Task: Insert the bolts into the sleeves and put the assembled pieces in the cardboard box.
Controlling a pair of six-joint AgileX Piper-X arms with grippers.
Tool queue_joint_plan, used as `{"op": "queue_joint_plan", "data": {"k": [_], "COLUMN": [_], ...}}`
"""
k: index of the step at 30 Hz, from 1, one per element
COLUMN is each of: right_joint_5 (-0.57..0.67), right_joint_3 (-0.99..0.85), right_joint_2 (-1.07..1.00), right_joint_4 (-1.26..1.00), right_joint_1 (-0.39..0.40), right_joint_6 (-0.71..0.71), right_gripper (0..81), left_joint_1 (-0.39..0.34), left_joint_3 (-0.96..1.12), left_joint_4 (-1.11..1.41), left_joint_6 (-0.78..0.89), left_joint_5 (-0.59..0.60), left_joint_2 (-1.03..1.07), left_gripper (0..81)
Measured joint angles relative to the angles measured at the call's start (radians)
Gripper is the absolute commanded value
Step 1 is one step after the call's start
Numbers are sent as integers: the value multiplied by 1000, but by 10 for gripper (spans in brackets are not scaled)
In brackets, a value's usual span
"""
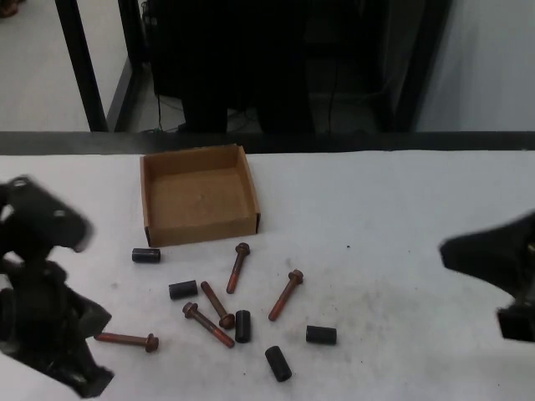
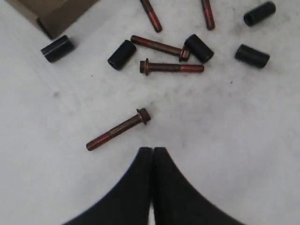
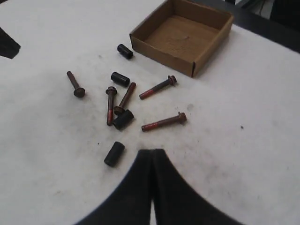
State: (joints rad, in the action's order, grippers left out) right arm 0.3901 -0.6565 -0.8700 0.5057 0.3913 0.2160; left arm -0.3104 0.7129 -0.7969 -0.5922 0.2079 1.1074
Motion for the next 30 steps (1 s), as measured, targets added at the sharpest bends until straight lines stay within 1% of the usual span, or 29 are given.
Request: {"op": "queue_joint_plan", "data": {"k": [2, 9, 12, 14, 15, 16, 17, 18, 21, 22, 23, 26, 30], "right_joint_5": [0, 5, 5, 5, 7, 9, 9, 9, 11, 10, 10, -35, -106], "right_joint_3": [-54, -170, -223, -278, -303, -311, -313, -317, -321, -321, -321, -321, -323], "right_joint_2": [-63, -199, -283, -383, -448, -479, -484, -506, -561, -569, -576, -579, -579], "right_joint_4": [0, 69, 131, 215, 254, 268, 271, 276, 291, 296, 298, 298, 298], "right_joint_1": [13, 25, 41, 57, 62, 64, 64, 66, 70, 71, 74, 89, 113], "right_joint_6": [44, 66, 71, 71, 71, 85, 96, 106, 138, 147, 156, 188, 256], "right_gripper": [2, 2, 2, 6, 30, 71, 131, 190, 450, 500, 506, 463, 459], "left_joint_1": [-2, -11, -21, -29, -36, -44, -51, -60, -92, -95, -97, -97, -97], "left_joint_3": [55, 161, 174, 178, 179, 178, 178, 178, 178, 178, 178, 178, 178], "left_joint_4": [-18, -19, -22, -23, -21, -17, -9, 9, 73, 76, 80, 85, 63], "left_joint_6": [-115, -320, -385, -410, -439, -462, -485, -498, -541, -551, -558, -571, -629], "left_joint_5": [-3, -20, -48, -72, -88, -100, -107, -110, -153, -162, -168, -164, -162], "left_joint_2": [57, 180, 215, 236, 248, 260, 272, 282, 308, 314, 323, 362, 421], "left_gripper": [8, 1, 85, 176, 226, 273, 307, 324, 326, 326, 326, 326, 326]}}
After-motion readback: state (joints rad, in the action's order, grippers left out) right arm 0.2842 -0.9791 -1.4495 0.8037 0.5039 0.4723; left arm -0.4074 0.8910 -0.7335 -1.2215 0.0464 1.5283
